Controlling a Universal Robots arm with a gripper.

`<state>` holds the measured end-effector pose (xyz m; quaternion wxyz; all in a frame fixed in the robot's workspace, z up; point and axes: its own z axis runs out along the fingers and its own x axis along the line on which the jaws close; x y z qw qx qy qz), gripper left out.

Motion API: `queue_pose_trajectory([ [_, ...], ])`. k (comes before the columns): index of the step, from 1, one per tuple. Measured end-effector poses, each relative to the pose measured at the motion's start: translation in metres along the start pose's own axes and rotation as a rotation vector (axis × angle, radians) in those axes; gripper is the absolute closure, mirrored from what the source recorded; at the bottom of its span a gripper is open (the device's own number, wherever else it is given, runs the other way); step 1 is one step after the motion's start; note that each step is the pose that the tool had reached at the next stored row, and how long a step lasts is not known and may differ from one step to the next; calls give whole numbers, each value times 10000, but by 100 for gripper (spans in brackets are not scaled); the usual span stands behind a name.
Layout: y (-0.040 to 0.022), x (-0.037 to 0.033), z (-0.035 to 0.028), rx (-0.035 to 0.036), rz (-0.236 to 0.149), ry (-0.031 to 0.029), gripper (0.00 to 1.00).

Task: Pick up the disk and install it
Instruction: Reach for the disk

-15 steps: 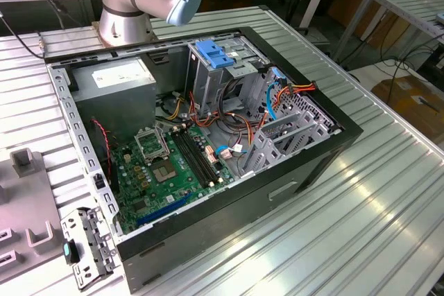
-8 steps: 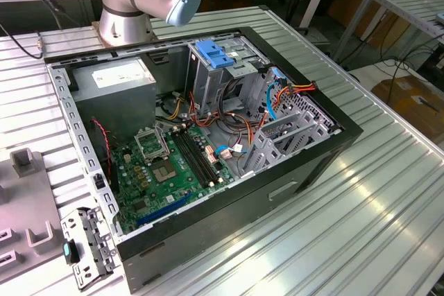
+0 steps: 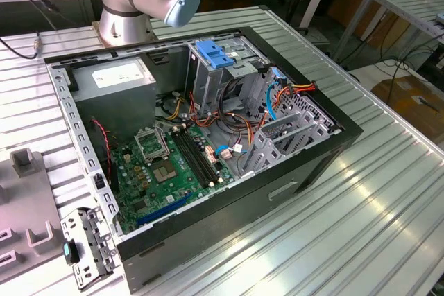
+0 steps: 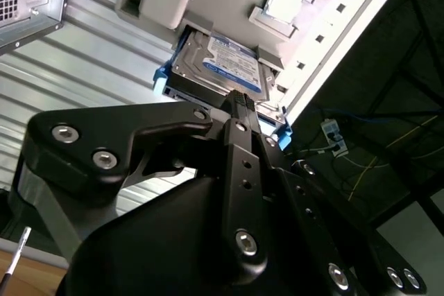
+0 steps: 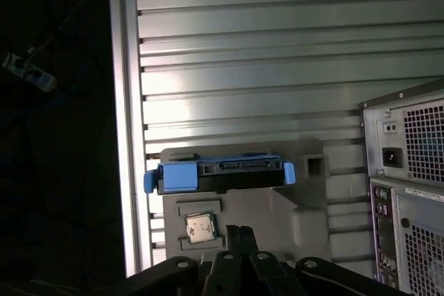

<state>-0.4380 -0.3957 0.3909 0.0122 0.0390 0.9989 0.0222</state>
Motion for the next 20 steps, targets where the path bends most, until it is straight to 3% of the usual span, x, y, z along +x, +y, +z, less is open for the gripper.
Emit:
queue_pose_trajectory([
  [2,18,33,10,-2,5,3,89],
  [6,93,76,48,5,12,67,89],
  [10,185,171,94,9,14,103,89],
  [16,217,339,121,10,18,135,89],
  [20,216,342,122,11,17,137,89],
])
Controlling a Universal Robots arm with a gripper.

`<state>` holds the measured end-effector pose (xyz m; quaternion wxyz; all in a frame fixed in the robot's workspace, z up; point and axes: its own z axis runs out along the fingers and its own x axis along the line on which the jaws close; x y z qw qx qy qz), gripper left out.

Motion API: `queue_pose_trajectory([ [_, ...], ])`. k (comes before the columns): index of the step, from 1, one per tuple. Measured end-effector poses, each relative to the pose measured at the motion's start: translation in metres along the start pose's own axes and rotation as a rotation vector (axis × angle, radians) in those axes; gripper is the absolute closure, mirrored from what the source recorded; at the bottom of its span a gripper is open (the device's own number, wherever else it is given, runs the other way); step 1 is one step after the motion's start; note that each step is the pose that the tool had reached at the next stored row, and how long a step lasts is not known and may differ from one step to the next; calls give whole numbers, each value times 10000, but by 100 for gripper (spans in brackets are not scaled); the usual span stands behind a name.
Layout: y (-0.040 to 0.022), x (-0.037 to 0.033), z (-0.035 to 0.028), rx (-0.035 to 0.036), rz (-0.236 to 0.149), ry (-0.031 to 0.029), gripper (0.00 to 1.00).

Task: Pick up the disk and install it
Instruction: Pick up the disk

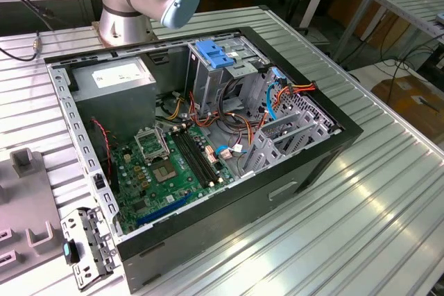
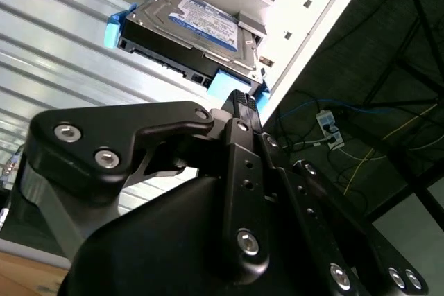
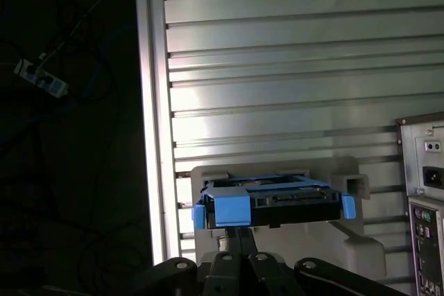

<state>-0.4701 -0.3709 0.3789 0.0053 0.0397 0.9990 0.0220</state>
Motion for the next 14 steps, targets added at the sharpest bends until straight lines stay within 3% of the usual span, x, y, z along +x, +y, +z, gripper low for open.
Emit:
queue_pose_trajectory([
  [14,0,4,3,-1,-112,5,89],
])
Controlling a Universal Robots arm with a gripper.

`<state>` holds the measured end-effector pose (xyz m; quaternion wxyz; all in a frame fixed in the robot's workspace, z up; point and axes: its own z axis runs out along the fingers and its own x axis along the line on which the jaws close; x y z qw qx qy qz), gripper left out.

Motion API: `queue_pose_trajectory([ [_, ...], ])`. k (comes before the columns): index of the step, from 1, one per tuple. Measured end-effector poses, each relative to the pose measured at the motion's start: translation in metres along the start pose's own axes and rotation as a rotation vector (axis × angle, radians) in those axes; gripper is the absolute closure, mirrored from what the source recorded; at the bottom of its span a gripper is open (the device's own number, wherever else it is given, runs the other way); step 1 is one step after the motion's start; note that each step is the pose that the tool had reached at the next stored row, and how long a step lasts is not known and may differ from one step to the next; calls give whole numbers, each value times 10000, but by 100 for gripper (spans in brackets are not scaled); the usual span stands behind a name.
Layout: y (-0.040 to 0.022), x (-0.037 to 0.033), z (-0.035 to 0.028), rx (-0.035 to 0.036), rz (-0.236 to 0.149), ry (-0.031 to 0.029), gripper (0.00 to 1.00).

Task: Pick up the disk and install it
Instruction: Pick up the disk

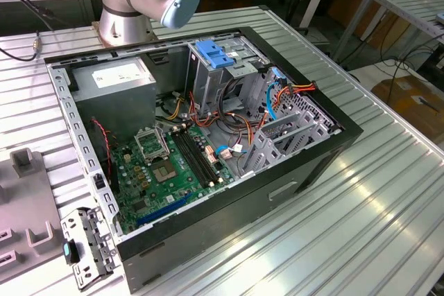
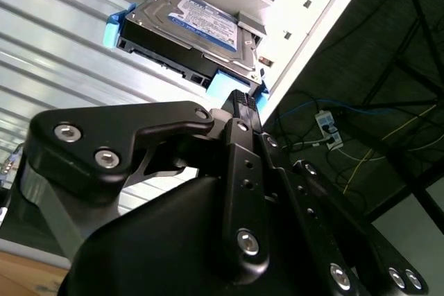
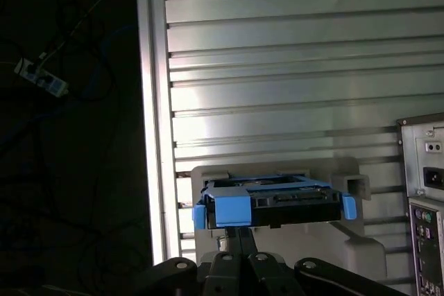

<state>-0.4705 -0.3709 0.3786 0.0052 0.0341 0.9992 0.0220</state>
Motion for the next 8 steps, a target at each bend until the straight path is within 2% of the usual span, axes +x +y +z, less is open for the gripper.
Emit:
queue_pose_trajectory([
  [2,0,0,1,-3,-238,9,89],
  [6,0,0,1,-9,-1028,44,89],
  [8,0,0,0,-16,-1736,76,89],
])
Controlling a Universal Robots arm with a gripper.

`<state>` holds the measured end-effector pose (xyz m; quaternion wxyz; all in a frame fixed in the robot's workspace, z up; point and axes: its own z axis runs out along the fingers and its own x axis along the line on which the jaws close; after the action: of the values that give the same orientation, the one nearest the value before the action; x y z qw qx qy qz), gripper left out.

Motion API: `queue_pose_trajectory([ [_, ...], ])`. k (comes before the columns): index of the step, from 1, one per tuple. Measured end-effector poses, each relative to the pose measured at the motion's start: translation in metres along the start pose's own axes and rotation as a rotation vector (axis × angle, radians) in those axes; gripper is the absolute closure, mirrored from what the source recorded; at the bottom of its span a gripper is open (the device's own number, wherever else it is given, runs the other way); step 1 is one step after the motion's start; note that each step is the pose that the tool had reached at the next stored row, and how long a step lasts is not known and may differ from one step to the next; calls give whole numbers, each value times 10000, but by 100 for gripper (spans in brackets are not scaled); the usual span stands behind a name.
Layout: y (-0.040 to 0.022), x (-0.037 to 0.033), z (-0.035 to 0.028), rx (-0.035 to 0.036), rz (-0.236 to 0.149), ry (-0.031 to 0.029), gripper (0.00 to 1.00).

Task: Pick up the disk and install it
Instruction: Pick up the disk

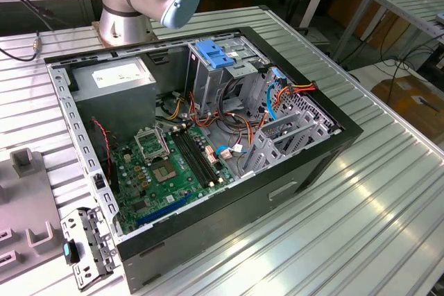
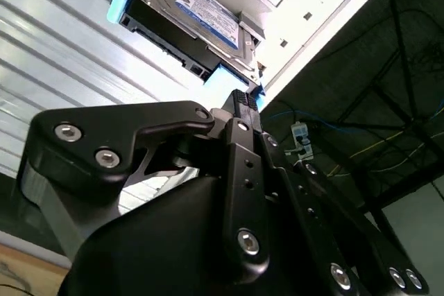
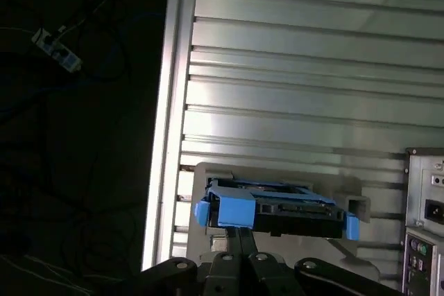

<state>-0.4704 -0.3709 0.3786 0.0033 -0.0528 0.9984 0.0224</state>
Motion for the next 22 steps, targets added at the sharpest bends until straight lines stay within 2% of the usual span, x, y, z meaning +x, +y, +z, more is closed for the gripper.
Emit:
queue_pose_trajectory([
  [1,0,0,0,-4,-413,19,89],
  [2,0,0,0,-6,-659,29,89],
  [9,0,0,0,-17,-1927,85,89],
  [11,0,0,0,-22,-2505,111,89],
  [22,0,0,0,-41,-4590,204,89],
])
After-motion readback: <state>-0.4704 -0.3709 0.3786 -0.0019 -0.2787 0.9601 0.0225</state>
